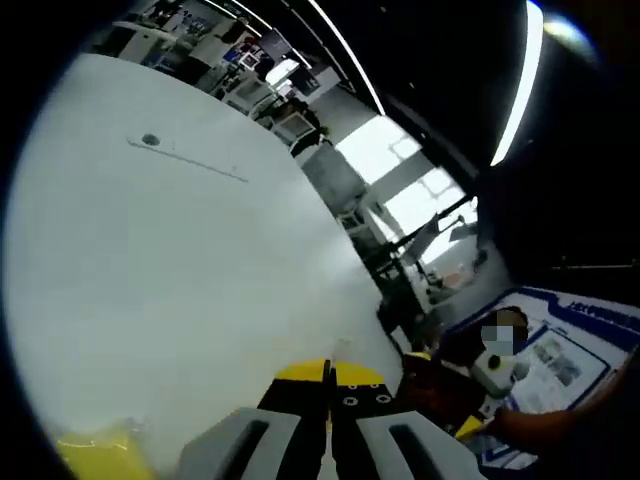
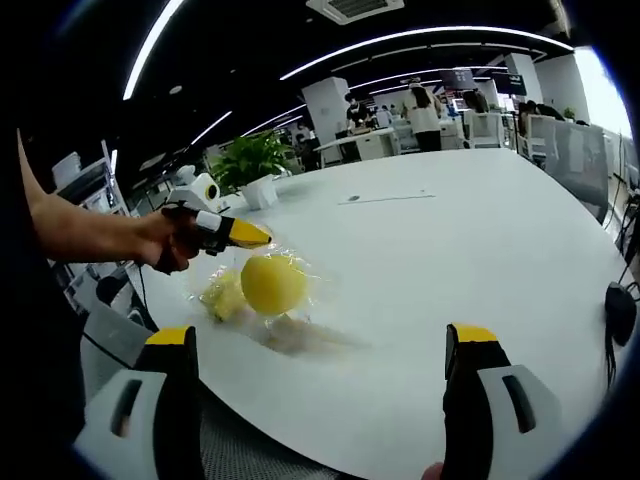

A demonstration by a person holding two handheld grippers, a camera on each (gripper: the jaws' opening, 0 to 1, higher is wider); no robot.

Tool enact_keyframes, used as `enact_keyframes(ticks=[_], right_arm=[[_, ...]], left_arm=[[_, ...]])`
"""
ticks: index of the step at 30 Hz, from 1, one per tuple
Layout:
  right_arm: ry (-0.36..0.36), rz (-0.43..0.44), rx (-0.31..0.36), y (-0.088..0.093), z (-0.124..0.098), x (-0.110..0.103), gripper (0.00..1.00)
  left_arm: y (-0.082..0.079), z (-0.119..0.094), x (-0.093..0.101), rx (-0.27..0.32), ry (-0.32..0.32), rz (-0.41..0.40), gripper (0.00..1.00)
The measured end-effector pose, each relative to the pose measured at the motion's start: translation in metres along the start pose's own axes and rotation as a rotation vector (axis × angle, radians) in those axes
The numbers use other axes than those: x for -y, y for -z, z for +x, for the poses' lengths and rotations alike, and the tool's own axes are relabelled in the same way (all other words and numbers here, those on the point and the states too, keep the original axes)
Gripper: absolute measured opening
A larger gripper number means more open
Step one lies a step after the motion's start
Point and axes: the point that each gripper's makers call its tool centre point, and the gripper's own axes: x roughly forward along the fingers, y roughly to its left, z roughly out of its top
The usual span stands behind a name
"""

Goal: Compare the silicone blocks by pressing each to a similar depth, holding the contact briefly, and releasing to observe deformation and rebound differences across the visible hardness samples.

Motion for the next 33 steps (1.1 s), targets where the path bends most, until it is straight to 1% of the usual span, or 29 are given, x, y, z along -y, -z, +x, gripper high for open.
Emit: enact_keyframes(ticks=[1,2,4,5,7,8,10,14,17,19,20,23,28,33], right_arm=[[0.004,0.004,0.012,-0.002,-0.001,0.001,0.96],[0.009,0.007,0.016,-0.003,-0.002,0.003,0.96],[0.014,0.013,0.024,-0.004,-0.002,0.004,0.96],[0.014,0.015,0.029,-0.005,-0.003,0.003,0.96],[0.016,0.014,0.031,-0.006,-0.005,0.003,0.96],[0.017,0.014,0.032,-0.006,-0.005,0.003,0.96],[0.016,0.019,0.039,-0.008,-0.005,0.003,0.96],[0.018,0.02,0.052,-0.011,-0.004,0.002,0.96],[0.017,0.019,0.061,-0.014,-0.003,0.001,0.96],[0.016,0.018,0.061,-0.014,-0.002,0.001,0.96],[0.015,0.016,0.06,-0.015,-0.002,0.0,0.96],[0.011,0.011,0.061,-0.018,-0.002,-0.001,0.96],[0.008,0.01,0.07,-0.025,-0.001,0.0,0.96],[0.006,0.009,0.086,-0.034,0.0,0.001,0.96]], left_arm=[[-0.001,0.0,0.001,0.002,-0.002,0.018,0.0],[-0.002,-0.001,0.001,0.006,-0.017,0.04,0.0],[-0.005,-0.003,0.004,0.011,-0.018,0.068,0.0],[-0.008,-0.005,0.008,0.023,-0.019,0.086,0.0],[-0.014,-0.007,0.014,0.041,-0.009,0.096,0.0],[-0.016,-0.009,0.016,0.042,-0.003,0.089,0.0],[-0.022,-0.011,0.02,0.05,0.002,0.099,0.0],[-0.03,-0.016,0.029,0.062,0.02,0.164,0.0],[-0.037,-0.023,0.034,0.089,0.021,0.194,0.0],[-0.04,-0.026,0.036,0.1,0.028,0.193,0.0],[-0.042,-0.027,0.038,0.104,0.027,0.205,0.0],[-0.044,-0.027,0.043,0.097,0.031,0.227,0.0],[-0.048,-0.028,0.058,0.102,0.06,0.262,0.0],[-0.06,-0.031,0.079,0.116,0.105,0.275,0.0]])
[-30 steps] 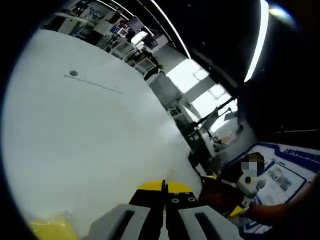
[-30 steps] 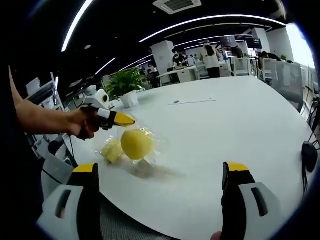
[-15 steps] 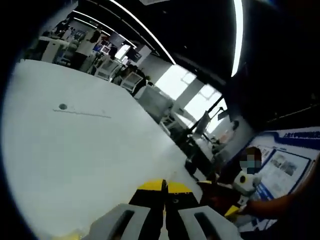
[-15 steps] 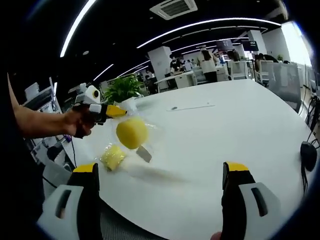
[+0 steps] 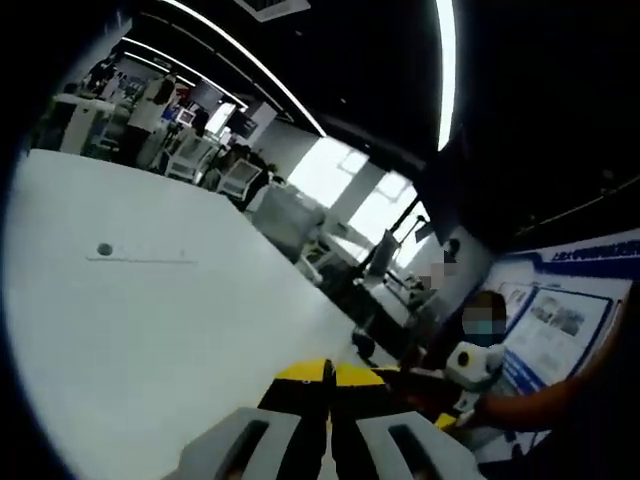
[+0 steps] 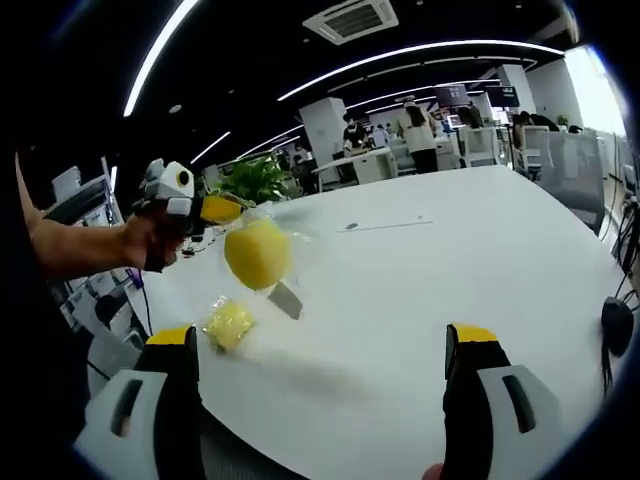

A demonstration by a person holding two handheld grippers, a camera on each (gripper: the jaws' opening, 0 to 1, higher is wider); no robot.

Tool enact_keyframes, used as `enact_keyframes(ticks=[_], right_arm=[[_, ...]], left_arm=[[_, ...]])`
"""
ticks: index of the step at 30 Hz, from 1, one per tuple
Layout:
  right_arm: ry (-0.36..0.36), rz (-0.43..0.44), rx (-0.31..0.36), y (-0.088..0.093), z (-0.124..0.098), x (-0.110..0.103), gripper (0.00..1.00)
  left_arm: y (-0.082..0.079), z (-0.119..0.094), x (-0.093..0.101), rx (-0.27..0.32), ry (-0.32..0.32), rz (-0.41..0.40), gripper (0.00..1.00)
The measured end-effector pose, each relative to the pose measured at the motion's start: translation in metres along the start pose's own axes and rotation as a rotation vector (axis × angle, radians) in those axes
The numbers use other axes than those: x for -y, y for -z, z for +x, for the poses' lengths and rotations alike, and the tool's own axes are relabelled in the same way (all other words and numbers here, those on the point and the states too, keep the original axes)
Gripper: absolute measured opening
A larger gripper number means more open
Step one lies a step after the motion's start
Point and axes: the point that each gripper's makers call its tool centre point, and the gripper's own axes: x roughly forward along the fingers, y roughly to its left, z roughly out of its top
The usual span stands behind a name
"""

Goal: Compare the silicone blocks by pressing each to a similar depth, holding the contact briefly, and releasing to observe deformation and rebound differences across the visible hardness samples.

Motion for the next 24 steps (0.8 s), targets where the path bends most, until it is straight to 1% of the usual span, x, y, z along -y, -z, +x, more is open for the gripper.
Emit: enact_keyframes(ticks=[3,5,7,11,13,15,18,20,22,24], right_arm=[[-0.003,-0.008,0.006,-0.006,0.002,0.0,0.96],[-0.007,-0.014,0.011,-0.009,0.003,-0.001,0.96],[-0.009,-0.018,0.014,-0.012,0.003,-0.002,0.96],[-0.024,-0.028,0.021,-0.018,0.003,-0.008,0.96],[-0.04,-0.046,0.018,-0.022,0.003,-0.013,0.96],[-0.045,-0.08,0.026,-0.029,0.003,-0.016,0.96],[-0.055,-0.083,0.039,-0.038,0.003,-0.018,0.96],[-0.05,-0.11,0.047,-0.043,0.003,-0.019,0.96],[-0.056,-0.118,0.048,-0.046,0.004,-0.022,0.96],[-0.076,-0.143,0.037,-0.048,0.005,-0.028,0.96]], left_arm=[[-0.012,-0.002,0.013,0.016,0.024,0.022,0.0],[-0.019,-0.004,0.017,0.027,0.033,0.037,0.0],[-0.025,-0.007,0.022,0.04,0.029,0.047,0.0],[-0.046,-0.016,0.038,0.088,0.046,0.074,0.0],[-0.052,-0.02,0.043,0.096,0.05,0.081,0.0],[-0.055,-0.023,0.046,0.098,0.055,0.08,0.0],[-0.054,-0.026,0.047,0.097,0.063,0.065,0.0],[-0.053,-0.027,0.047,0.099,0.062,0.065,0.0],[-0.052,-0.028,0.048,0.097,0.063,0.062,0.0],[-0.051,-0.029,0.049,0.091,0.067,0.061,0.0]])
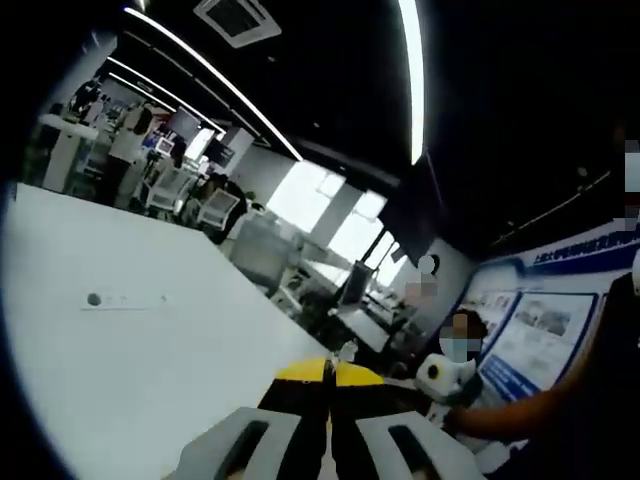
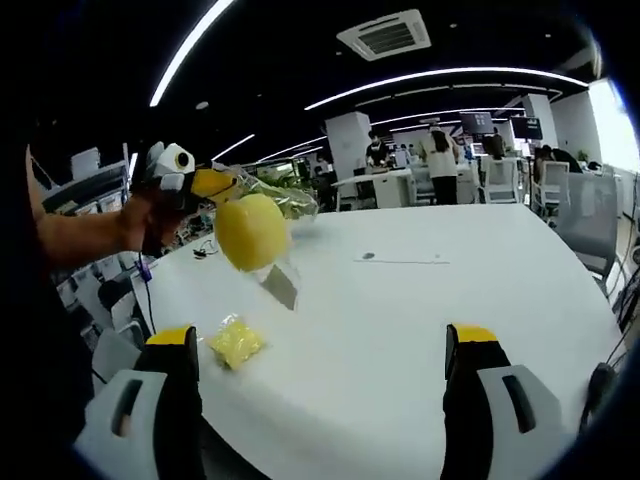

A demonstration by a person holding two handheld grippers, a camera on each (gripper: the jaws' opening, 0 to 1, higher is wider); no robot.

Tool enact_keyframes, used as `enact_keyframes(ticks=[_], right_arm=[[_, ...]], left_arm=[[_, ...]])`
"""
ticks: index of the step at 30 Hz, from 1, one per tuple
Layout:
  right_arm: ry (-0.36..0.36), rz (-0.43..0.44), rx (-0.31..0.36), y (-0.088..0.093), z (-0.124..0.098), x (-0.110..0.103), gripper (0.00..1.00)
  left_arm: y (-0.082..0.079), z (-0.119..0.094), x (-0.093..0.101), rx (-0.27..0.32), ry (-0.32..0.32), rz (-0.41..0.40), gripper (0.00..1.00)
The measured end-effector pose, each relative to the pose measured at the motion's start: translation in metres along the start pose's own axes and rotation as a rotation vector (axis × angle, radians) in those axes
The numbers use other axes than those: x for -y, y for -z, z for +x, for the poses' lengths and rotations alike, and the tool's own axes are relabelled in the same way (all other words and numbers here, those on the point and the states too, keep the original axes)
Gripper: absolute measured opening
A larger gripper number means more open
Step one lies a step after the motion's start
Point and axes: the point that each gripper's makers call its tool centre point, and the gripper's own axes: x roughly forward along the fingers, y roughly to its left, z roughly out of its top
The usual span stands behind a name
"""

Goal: Compare the silicone blocks by pressing each to a similar depth, holding the contact briefly, and releasing to observe deformation and rebound differences across the visible hardness samples.

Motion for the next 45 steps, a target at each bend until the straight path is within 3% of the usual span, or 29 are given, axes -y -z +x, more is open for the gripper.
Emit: enact_keyframes(ticks=[8,13,25,27,33,45], right_arm=[[-0.06,-0.054,0.01,-0.017,0.004,-0.015,0.96],[-0.089,-0.082,0.064,-0.035,0.004,-0.018,0.96],[-0.178,-0.114,0.1,-0.041,0.016,-0.026,0.96],[-0.188,-0.118,0.103,-0.044,0.017,-0.027,0.89],[-0.23,-0.14,0.107,-0.049,0.022,-0.031,0.86],[-0.389,-0.146,0.149,-0.065,0.032,-0.055,0.78]], left_arm=[[0.001,-0.007,0.009,-0.005,0.013,-0.005,0.0],[-0.002,-0.013,0.018,0.01,0.009,0.002,0.0],[0.004,-0.021,0.022,-0.006,0.027,-0.011,0.0],[0.004,-0.022,0.024,-0.008,0.029,-0.008,0.0],[-0.003,-0.024,0.028,0.014,0.046,-0.026,0.0],[-0.015,-0.03,0.047,0.015,0.071,-0.027,0.0]])
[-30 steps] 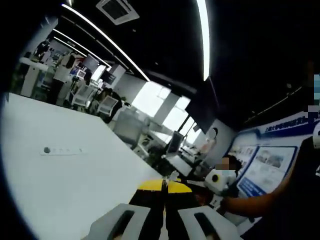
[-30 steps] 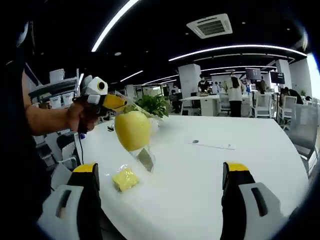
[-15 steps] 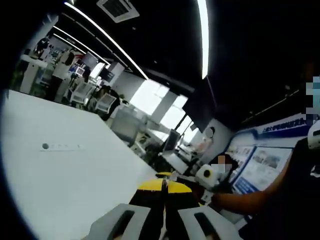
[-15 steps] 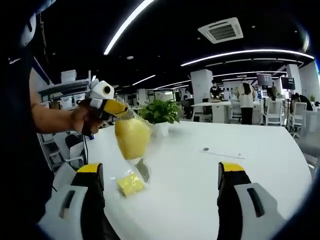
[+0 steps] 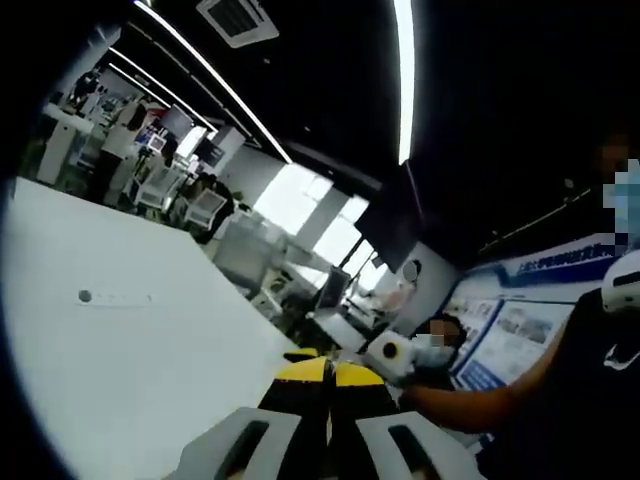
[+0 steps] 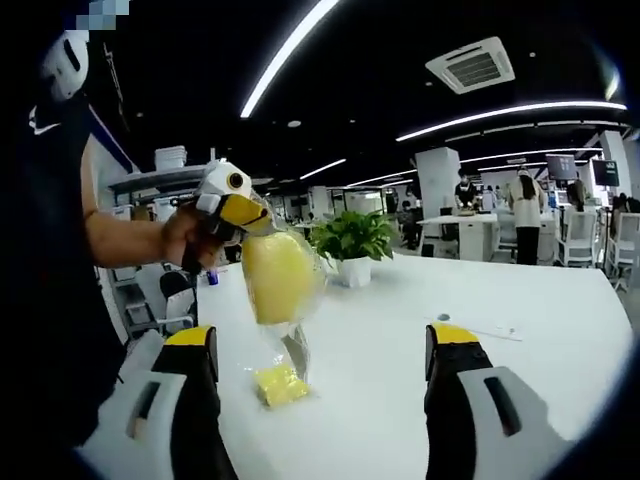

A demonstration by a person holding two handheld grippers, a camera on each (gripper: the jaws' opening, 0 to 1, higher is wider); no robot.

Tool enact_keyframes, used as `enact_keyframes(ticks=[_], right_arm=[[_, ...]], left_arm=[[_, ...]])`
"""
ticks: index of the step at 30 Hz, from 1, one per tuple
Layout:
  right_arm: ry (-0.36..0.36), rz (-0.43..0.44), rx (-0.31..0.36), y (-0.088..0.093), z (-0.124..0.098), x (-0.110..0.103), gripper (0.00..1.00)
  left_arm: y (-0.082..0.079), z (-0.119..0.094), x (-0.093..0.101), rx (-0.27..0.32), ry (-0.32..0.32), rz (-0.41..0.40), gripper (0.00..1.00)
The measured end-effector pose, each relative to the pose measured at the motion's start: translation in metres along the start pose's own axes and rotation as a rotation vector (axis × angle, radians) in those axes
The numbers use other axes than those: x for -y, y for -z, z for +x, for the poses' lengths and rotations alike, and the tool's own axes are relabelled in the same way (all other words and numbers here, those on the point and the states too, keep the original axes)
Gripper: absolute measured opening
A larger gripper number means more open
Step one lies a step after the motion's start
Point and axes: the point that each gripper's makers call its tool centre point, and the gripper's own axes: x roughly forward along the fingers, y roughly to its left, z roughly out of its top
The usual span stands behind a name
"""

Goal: Compare the silicone blocks by pressing each to a similar depth, holding the contact briefly, and releasing to observe deformation and rebound differences across the visible hardness samples.

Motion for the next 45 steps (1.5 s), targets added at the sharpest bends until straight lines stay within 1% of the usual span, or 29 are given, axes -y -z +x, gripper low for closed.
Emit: enact_keyframes(ticks=[3,5,9,13,17,20,21,23,27,32,36,39,42,45], right_arm=[[-0.035,0.011,0.015,-0.006,0.008,-0.009,0.77],[-0.065,0.02,0.035,-0.011,0.013,-0.016,0.75],[-0.095,0.024,0.044,-0.016,0.021,-0.026,0.73],[-0.126,0.028,0.071,-0.024,0.027,-0.036,0.67],[-0.174,0.045,0.093,-0.032,0.034,-0.048,0.61],[-0.223,0.072,0.114,-0.04,0.038,-0.059,0.51],[-0.224,0.066,0.114,-0.041,0.039,-0.06,0.48],[-0.229,0.055,0.112,-0.042,0.043,-0.063,0.48],[-0.247,0.049,0.121,-0.044,0.048,-0.067,0.42],[-0.272,0.042,0.093,-0.042,0.055,-0.068,0.38],[-0.281,0.034,0.09,-0.042,0.055,-0.068,0.31],[-0.281,0.047,0.1,-0.043,0.058,-0.069,0.31],[-0.287,0.022,0.095,-0.046,0.06,-0.073,0.29],[-0.277,0.018,0.102,-0.047,0.06,-0.073,0.26]], left_arm=[[-0.003,-0.002,0.006,-0.006,0.014,0.006,0.0],[-0.004,-0.004,0.01,-0.004,0.023,0.008,0.0],[-0.007,-0.009,0.013,0.008,0.034,-0.005,0.0],[-0.006,-0.012,0.019,-0.003,0.047,-0.009,0.0],[-0.004,-0.016,0.022,-0.005,0.064,-0.024,0.0],[-0.005,-0.019,0.024,-0.004,0.069,-0.023,0.0],[-0.006,-0.02,0.024,-0.003,0.07,-0.023,0.0],[-0.008,-0.022,0.025,0.005,0.075,-0.025,0.0],[-0.012,-0.025,0.028,0.014,0.082,-0.027,0.0],[-0.012,-0.025,0.028,0.017,0.087,-0.026,0.0],[-0.012,-0.027,0.025,0.026,0.082,-0.032,0.0],[-0.013,-0.027,0.026,0.036,0.08,-0.038,0.0],[-0.015,-0.03,0.026,0.045,0.085,-0.041,0.0],[-0.016,-0.032,0.026,0.054,0.085,-0.039,0.0]])
